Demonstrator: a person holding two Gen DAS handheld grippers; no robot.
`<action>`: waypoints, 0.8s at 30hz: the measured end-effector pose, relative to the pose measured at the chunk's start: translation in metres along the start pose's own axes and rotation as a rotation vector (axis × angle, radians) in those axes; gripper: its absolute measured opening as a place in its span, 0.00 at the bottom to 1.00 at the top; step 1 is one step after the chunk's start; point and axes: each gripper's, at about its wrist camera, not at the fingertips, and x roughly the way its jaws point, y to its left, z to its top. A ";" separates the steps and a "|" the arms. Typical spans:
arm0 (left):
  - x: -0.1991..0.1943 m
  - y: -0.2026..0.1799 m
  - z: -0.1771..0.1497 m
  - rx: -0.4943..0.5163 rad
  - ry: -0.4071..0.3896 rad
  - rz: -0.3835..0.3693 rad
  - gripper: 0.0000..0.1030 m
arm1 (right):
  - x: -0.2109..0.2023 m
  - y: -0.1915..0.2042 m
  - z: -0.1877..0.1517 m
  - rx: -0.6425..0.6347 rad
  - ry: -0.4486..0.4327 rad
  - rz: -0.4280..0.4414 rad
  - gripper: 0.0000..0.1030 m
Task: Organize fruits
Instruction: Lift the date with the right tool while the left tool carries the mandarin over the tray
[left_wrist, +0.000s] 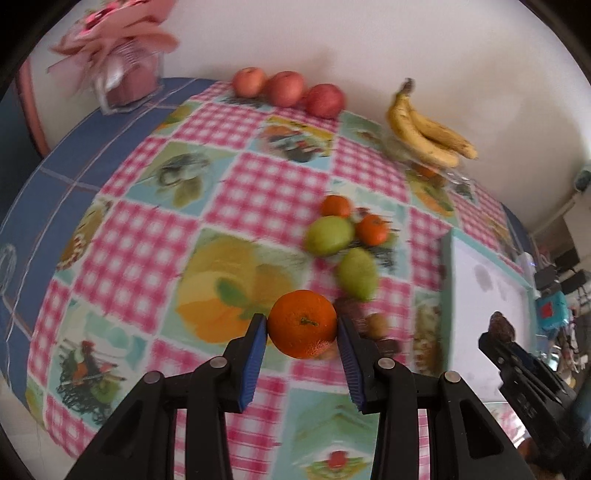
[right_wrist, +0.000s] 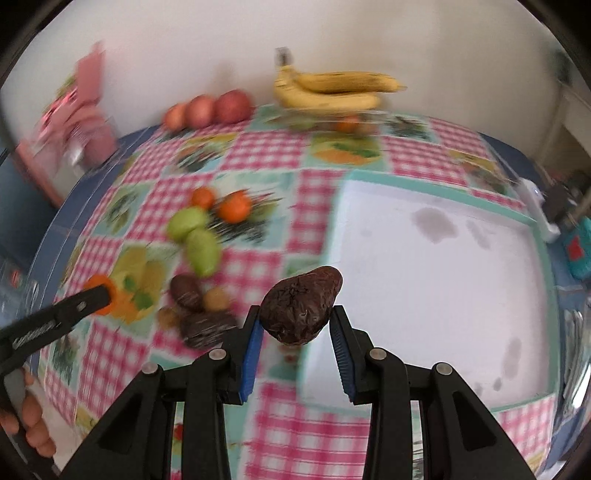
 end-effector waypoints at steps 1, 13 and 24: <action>0.000 -0.009 0.002 0.016 0.000 -0.009 0.40 | 0.000 -0.008 0.002 0.019 0.000 -0.022 0.37; 0.028 -0.135 0.016 0.209 0.048 -0.133 0.40 | 0.011 -0.100 0.016 0.235 0.031 -0.181 0.37; 0.083 -0.208 0.011 0.356 0.089 -0.186 0.40 | 0.028 -0.157 0.024 0.347 0.044 -0.229 0.37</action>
